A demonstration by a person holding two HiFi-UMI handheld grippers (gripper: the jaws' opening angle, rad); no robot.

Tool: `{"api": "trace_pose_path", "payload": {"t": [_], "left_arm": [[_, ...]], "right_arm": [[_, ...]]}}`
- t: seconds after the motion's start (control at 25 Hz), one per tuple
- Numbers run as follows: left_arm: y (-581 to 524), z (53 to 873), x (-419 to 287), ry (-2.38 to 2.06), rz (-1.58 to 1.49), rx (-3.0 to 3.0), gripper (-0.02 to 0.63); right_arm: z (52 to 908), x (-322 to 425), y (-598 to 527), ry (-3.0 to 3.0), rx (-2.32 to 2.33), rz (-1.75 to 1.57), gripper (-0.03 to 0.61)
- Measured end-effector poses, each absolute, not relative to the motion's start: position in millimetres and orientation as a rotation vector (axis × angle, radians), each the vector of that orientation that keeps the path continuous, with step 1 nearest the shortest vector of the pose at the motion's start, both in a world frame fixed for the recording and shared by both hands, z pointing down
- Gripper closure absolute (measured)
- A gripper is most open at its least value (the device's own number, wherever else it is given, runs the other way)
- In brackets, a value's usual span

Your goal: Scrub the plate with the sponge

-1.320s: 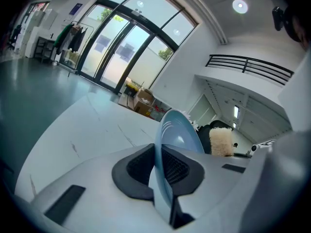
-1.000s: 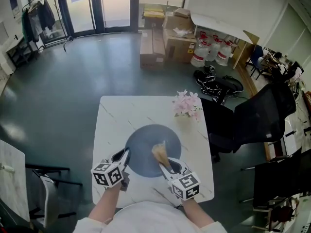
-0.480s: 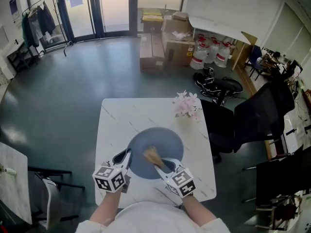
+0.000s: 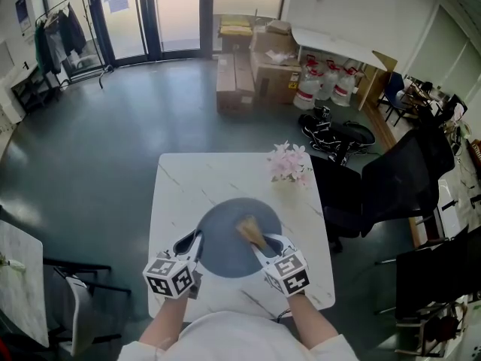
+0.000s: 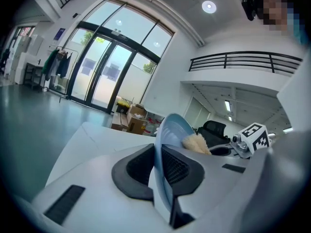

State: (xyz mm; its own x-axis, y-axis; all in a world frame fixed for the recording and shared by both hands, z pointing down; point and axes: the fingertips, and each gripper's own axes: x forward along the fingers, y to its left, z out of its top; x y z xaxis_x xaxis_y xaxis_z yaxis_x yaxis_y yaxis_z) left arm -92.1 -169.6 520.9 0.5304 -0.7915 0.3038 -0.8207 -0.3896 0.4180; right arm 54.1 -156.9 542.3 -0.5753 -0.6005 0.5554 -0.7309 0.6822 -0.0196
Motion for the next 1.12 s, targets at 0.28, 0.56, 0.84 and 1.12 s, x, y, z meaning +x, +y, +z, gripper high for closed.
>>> {"api": "trace_pose_path", "payload": {"t": [0.28, 0.56, 0.84, 1.12], "left_arm": [[-184.1, 513.5, -101.5, -1.338, -0.004, 2.216, 0.571], [-182.8, 511.8, -89.2, -1.324, 0.043, 2.268, 0.571], [-173.9, 517.0, -82.1, -1.308, 0.093, 2.29, 0.571], [-174.2, 518.0, -83.6, -1.296, 0.059, 2.27, 0.571]], "right_arm": [[561.9, 60.7, -132.0, -2.33, 0.974, 0.429, 0.46], [568.6, 19.0, -113.3, -2.374, 0.807, 0.415, 0.46], [542.7, 10.5, -144.8, -2.405, 0.839, 0.325, 0.46], [540.9, 56.2, -169.0, -2.337, 1.012, 0.347, 0.46]]}}
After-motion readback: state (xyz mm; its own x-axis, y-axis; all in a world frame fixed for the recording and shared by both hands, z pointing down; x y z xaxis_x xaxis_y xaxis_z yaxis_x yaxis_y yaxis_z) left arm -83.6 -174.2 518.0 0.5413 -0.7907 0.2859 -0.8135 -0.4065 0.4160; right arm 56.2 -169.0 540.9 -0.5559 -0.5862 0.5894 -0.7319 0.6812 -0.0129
